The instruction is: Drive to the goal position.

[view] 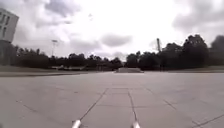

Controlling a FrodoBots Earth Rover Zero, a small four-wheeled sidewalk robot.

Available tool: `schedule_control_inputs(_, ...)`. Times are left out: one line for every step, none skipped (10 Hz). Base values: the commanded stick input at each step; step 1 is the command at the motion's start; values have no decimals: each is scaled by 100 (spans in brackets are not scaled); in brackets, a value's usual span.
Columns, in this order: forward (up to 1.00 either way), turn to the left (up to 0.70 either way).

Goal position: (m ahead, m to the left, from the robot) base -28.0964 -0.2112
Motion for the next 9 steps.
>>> schedule_control_inputs(70, -31)
schedule_control_inputs(70, -32)
schedule_control_inputs(70, -32)
schedule_control_inputs(70, -33)
schedule_control_inputs(70, -35)
schedule_control_inputs(70, -35)
schedule_control_inputs(70, -35)
schedule_control_inputs(70, -35)
schedule_control_inputs(70, -35)
